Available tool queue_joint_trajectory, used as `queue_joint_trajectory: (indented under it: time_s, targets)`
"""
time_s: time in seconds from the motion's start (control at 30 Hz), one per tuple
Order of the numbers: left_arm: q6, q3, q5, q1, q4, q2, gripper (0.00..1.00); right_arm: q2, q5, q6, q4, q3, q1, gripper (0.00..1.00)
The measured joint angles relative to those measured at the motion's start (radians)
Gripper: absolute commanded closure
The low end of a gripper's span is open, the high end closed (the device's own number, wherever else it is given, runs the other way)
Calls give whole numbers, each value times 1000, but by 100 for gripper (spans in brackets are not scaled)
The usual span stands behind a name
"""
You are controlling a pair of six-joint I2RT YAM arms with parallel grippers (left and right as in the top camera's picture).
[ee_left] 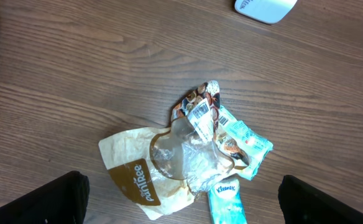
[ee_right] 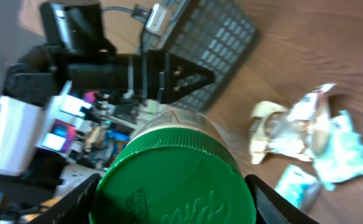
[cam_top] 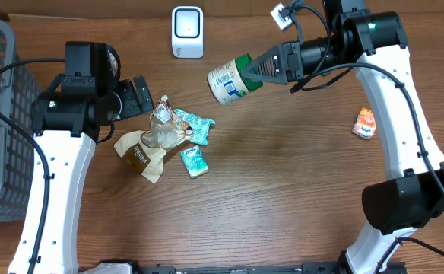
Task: Scan the item barcode
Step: 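Lift the jar and hold it over the scanner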
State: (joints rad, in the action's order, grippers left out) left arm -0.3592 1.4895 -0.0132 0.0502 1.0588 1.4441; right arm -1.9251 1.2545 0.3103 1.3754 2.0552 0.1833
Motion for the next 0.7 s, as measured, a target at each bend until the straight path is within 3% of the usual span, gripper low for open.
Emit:
queue_joint_trajectory:
  time_s: [0.13, 0.4, 0.47, 0.53, 0.7]
  targets:
    - [0, 0, 0, 0, 0, 0, 0, 0, -238, -130, -167, 0, 44, 61]
    - [0, 0, 0, 0, 0, 0, 1, -39, -1000, -277, -507, 4, 289, 63]
    - [0, 0, 0, 0, 1, 0, 1, -87, -1159, -237, -662, 6, 334, 63]
    - [0, 0, 0, 0, 1, 0, 1, -161, -1272, -149, -836, 9, 355, 51]
    - [0, 0, 0, 0, 0, 0, 1, -315, -1349, 109, -1127, 9, 347, 48]
